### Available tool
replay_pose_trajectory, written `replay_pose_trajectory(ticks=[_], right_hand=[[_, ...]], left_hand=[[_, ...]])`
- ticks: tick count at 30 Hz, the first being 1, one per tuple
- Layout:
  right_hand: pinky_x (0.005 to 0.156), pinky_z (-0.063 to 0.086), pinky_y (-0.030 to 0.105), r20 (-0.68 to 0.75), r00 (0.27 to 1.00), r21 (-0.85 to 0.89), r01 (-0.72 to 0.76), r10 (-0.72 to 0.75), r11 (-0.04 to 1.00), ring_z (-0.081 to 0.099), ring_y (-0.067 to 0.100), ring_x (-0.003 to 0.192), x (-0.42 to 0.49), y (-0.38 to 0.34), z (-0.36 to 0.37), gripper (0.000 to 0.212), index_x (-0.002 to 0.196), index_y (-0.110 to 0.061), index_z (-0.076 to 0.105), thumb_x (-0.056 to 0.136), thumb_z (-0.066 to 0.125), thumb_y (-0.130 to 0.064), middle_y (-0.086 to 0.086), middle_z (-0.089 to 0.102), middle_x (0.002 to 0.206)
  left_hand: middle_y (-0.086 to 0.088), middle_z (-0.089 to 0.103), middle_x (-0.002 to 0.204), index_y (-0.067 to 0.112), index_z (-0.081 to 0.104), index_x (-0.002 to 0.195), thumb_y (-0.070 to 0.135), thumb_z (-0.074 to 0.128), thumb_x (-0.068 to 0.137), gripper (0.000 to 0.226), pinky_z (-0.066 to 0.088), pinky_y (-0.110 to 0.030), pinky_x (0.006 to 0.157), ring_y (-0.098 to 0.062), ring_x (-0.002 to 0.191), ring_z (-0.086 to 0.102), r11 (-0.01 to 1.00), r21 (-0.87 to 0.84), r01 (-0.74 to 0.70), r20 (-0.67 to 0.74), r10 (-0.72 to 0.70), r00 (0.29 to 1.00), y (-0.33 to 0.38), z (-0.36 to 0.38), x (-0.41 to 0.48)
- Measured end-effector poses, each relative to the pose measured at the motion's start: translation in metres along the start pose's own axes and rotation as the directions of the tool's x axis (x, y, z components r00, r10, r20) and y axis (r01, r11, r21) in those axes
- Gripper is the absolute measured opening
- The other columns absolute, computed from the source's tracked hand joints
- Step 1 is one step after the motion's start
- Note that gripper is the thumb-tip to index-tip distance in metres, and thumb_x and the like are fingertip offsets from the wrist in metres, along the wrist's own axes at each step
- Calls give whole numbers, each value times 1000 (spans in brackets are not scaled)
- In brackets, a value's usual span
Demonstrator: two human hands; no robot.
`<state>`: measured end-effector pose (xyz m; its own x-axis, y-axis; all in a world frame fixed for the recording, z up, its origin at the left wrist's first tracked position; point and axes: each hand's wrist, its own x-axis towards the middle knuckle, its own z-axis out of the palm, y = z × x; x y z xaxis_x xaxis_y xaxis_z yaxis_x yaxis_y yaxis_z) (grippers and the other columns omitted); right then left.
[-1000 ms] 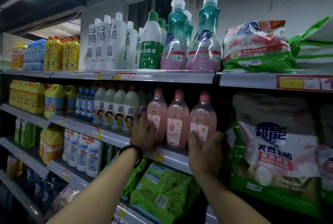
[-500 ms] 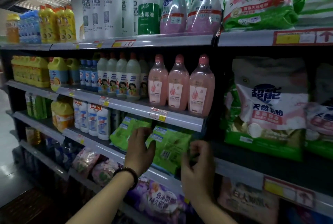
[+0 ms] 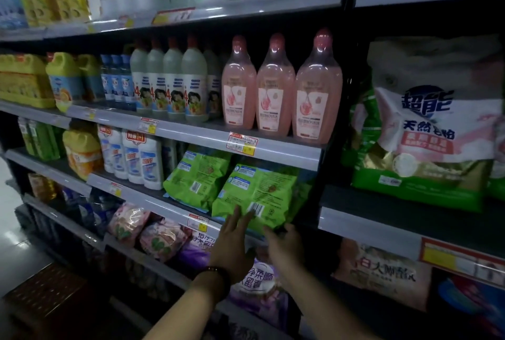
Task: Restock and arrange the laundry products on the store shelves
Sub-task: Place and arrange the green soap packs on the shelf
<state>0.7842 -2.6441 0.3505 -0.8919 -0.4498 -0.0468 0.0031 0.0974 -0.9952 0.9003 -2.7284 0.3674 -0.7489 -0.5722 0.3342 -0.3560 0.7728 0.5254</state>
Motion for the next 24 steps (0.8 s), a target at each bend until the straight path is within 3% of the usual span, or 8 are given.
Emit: replay_pose_trajectory(ticks=[2, 4, 5, 8, 11, 14, 19, 24], right_hand=[[72, 66, 52, 13, 999, 63, -47, 47, 997, 80, 29, 77, -18, -31, 1, 48, 104, -24, 70, 70, 83, -55, 2, 81, 94], [56, 64, 41, 5, 994, 109, -112, 112, 988, 77, 27, 62, -19, -41, 2, 30, 100, -14, 73, 85, 84, -36, 10, 80, 88], [55, 63, 40, -20, 993, 68, -118, 120, 991, 77, 27, 63, -17, -43, 3, 32, 98, -11, 75, 84, 85, -38, 11, 80, 86], [68, 67, 50, -91, 987, -60, -141, 135, 988, 79, 33, 77, 5, -29, 7, 61, 90, -11, 81, 56, 82, -62, 9, 80, 82], [72, 67, 48, -102, 983, -11, -154, 153, 988, 79, 33, 78, 6, -34, 7, 45, 83, -12, 81, 55, 87, -47, 7, 80, 78], [64, 63, 41, -75, 990, 87, -115, 121, 990, 73, 29, 65, -13, -58, 5, 35, 76, -11, 80, 54, 88, -36, 3, 76, 67], [35, 35, 16, 6, 989, 271, -142, 146, 952, 48, 13, 39, -44, -92, 2, 12, 80, -6, 78, 73, 88, -4, 5, 59, 53], [31, 30, 13, 109, 987, 353, -150, 119, 924, 43, 2, 26, -70, -104, -8, 10, 87, -1, 76, 79, 83, 2, 5, 56, 55]], left_hand=[[9, -3, 176, 44, 23, 161, 13, 68, 87, 92, 42, -37, 115, -24, 160, 18, 999, -51, -9, -33, 7, 999, -3, 7, 0], [10, -4, 175, 43, 25, 161, 12, 69, 86, 92, 40, -35, 116, -24, 160, 19, 996, -78, -33, -55, 29, 998, -8, 13, -1], [10, -4, 175, 43, 25, 161, 12, 69, 86, 92, 39, -36, 117, -24, 160, 19, 996, -83, -42, -64, 37, 997, -10, 15, -1], [9, -3, 176, 45, 23, 161, 14, 67, 86, 93, 35, -44, 122, -26, 162, 13, 994, -105, -37, -62, 31, 998, -13, 17, 0], [9, 0, 175, 49, 18, 160, 18, 71, 87, 95, 28, -53, 125, -29, 162, 2, 997, -81, -10, -55, 6, 998, -14, 13, -1], [10, 7, 175, 48, 16, 161, 21, 75, 82, 103, 28, -50, 125, -30, 162, 0, 1000, -14, -17, -139, 15, 990, -13, 7, -2], [2, 33, 169, 37, 31, 160, 20, 83, 66, 109, 25, -56, 126, -34, 160, 18, 997, 71, 20, -362, 7, 932, -5, -2, 3], [3, 51, 156, 35, 43, 153, -3, 75, 60, 106, 35, -62, 116, -37, 149, 38, 994, 105, 7, -432, 39, 901, 1, -13, -3]])
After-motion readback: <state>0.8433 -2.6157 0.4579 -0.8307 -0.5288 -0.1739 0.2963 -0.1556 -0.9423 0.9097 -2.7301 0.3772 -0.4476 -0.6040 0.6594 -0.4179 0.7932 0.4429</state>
